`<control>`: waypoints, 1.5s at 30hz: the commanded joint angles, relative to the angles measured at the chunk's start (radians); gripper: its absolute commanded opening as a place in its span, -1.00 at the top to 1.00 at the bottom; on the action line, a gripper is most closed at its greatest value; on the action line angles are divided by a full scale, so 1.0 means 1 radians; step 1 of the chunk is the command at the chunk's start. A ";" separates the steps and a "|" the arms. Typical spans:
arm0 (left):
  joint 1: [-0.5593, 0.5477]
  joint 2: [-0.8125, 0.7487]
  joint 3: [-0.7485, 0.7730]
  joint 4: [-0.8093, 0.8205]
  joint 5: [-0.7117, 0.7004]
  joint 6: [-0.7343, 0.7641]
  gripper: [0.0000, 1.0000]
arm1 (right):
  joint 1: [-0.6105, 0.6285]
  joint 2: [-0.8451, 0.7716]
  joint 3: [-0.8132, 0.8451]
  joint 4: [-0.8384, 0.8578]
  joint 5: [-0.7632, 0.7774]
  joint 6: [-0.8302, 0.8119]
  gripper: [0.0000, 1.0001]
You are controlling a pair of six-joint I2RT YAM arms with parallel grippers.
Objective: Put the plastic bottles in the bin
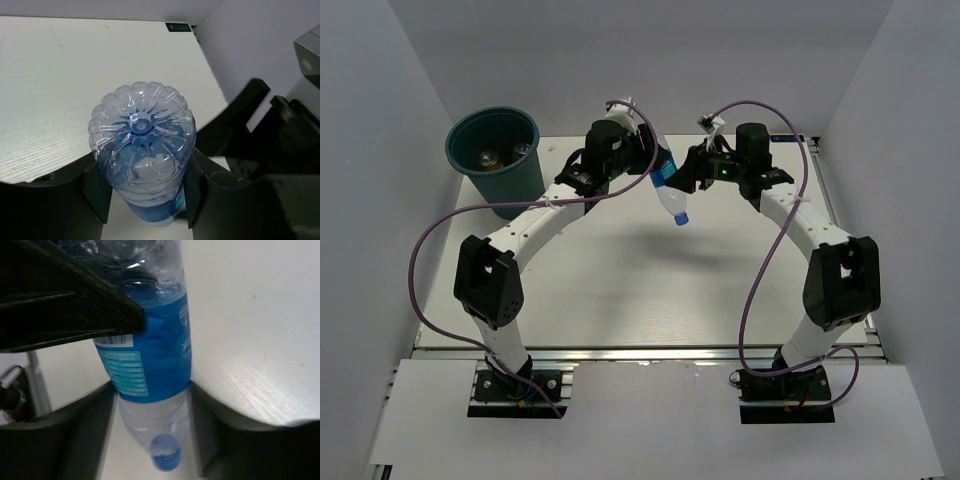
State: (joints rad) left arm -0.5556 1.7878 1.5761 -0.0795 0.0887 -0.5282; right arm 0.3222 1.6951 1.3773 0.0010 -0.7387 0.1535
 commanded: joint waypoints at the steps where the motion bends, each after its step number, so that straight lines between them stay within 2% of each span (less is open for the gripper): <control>1: -0.003 -0.070 0.041 -0.029 -0.095 0.042 0.21 | 0.006 -0.089 -0.015 0.076 -0.048 0.001 -0.78; 6: 0.025 -0.097 0.113 -0.114 -0.303 0.105 0.36 | 0.005 -0.141 -0.049 0.064 -0.057 -0.009 -0.79; 9: 0.124 -0.099 0.215 -0.206 -0.360 0.116 0.41 | 0.003 -0.187 -0.063 0.034 -0.064 -0.031 -0.79; 11: 0.233 -0.116 0.269 -0.241 -0.385 0.106 0.41 | 0.002 -0.228 -0.090 0.031 -0.056 -0.061 -0.79; 16: 0.457 -0.169 0.326 -0.252 -0.565 0.114 0.28 | -0.018 -0.305 -0.156 0.033 0.018 -0.098 -0.79; 19: 0.548 -0.188 0.335 -0.258 -0.624 0.097 0.27 | -0.038 -0.318 -0.179 0.018 0.024 -0.098 -0.79; 21: 0.554 -0.192 0.315 -0.243 -0.690 0.102 0.24 | -0.051 -0.322 -0.195 0.013 0.028 -0.104 -0.79; 22: 0.604 -0.189 0.308 -0.238 -0.717 0.102 0.22 | -0.054 -0.322 -0.196 0.005 0.033 -0.104 -0.79; 26: 0.663 -0.156 0.266 -0.191 -0.629 0.073 0.11 | -0.071 -0.322 -0.198 -0.047 0.045 -0.120 -0.79; 29: 0.671 -0.125 0.265 -0.190 -0.636 0.059 -0.04 | -0.078 -0.330 -0.211 -0.053 0.062 -0.126 -0.79; 32: 0.677 -0.085 0.280 -0.206 -0.642 0.062 -0.91 | -0.084 -0.331 -0.213 -0.062 0.068 -0.127 -0.79; 33: 0.677 -0.067 0.292 -0.222 -0.641 0.062 -0.97 | -0.086 -0.331 -0.215 -0.064 0.068 -0.131 -0.79; 39: 0.677 -0.068 0.392 -0.299 -0.584 0.074 -0.96 | -0.092 -0.330 -0.213 -0.062 0.081 -0.117 -0.79; 43: 0.677 -0.099 0.456 -0.385 -0.420 0.066 -0.96 | -0.095 -0.327 -0.213 -0.055 0.099 -0.072 -0.79; 45: 0.677 -0.146 0.427 -0.413 -0.402 0.053 -0.96 | -0.103 -0.330 -0.231 -0.036 0.122 -0.017 -0.79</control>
State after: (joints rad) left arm 0.1200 1.7485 1.9797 -0.4229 -0.4061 -0.4637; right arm 0.2333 1.3891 1.1625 -0.0708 -0.6472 0.0746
